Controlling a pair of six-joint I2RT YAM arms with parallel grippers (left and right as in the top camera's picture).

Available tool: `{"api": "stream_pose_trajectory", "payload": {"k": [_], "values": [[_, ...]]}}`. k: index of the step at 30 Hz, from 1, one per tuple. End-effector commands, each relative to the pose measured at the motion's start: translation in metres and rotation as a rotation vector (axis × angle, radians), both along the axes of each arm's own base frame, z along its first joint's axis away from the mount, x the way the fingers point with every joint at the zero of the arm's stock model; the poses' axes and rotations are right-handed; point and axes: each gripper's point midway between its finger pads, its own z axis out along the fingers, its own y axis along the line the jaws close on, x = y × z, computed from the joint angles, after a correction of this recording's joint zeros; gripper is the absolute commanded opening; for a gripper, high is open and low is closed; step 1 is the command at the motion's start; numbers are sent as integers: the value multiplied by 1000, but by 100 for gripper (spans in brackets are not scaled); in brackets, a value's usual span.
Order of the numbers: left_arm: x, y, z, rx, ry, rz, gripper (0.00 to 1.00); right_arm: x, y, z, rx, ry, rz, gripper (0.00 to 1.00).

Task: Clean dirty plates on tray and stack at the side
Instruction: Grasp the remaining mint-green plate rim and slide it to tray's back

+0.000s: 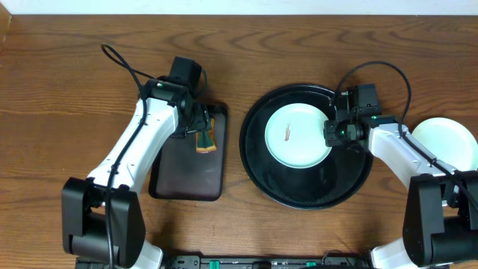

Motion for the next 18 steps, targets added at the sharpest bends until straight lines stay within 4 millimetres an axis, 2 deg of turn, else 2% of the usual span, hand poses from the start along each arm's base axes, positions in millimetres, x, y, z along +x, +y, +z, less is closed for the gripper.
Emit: {"api": "stream_pose_trajectory", "payload": {"k": [1, 2, 3, 6, 12, 15, 18], "values": [[-8, 2, -13, 2, 43, 17, 85, 8, 5, 6, -13, -43, 81, 24], [-9, 2, -14, 3, 46, 16, 85, 10, 3, 9, 3, -45, 42, 32], [-9, 2, -14, 3, 46, 16, 85, 11, 2, 10, 15, -38, 11, 36], [-9, 1, -14, 3, 47, 16, 85, 4, -5, 7, 87, 29, -156, 40], [-6, -6, -13, -4, 33, -2, 85, -23, -10, -5, 159, 190, -356, 40], [-2, -11, -13, -9, 11, -15, 85, -28, -6, -13, 160, 216, -371, 37], [5, -16, -11, -17, -19, -23, 85, -25, 1, -23, 166, 220, -378, 33]]}}
